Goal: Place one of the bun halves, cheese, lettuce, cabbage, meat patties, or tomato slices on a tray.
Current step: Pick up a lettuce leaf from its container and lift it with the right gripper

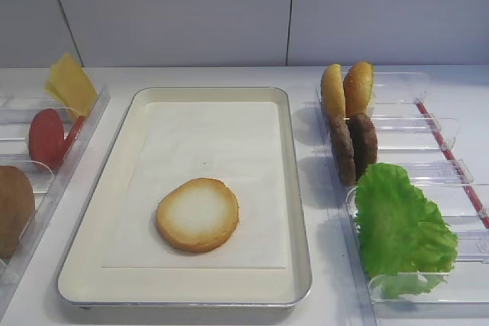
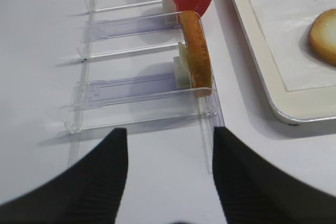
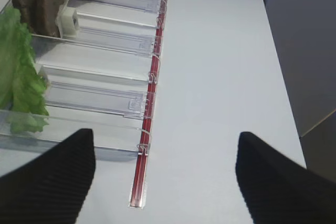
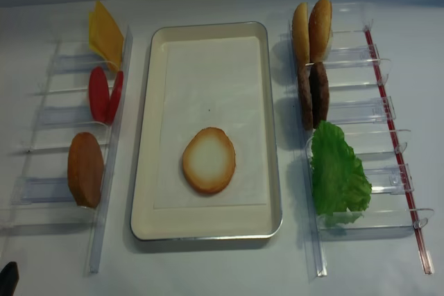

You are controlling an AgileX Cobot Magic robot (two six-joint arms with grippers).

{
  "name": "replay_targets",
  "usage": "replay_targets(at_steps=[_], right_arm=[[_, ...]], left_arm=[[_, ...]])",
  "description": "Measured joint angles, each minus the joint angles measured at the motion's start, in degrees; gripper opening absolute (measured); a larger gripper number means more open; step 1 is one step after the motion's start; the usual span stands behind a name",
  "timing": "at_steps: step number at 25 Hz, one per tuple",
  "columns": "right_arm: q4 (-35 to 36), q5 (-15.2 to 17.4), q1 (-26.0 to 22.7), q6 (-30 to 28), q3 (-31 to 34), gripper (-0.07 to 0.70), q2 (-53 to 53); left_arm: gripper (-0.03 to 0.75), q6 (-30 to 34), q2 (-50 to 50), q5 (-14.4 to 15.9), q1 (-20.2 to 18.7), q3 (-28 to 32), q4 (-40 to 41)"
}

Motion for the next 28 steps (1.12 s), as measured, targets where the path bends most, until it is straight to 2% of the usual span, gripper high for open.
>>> replay_targets(at_steps=[22, 28], right_arm=[[0.1, 0.0, 0.0, 0.0, 0.0, 0.567, 0.0], [2.0, 1.3, 0.0, 0.0, -3.3, 0.567, 2.9]], left_arm=[[0.359, 0.0, 0.0, 0.0, 0.0, 0.0, 0.0], [0.359, 0.0, 0.0, 0.0, 0.0, 0.0, 0.0]])
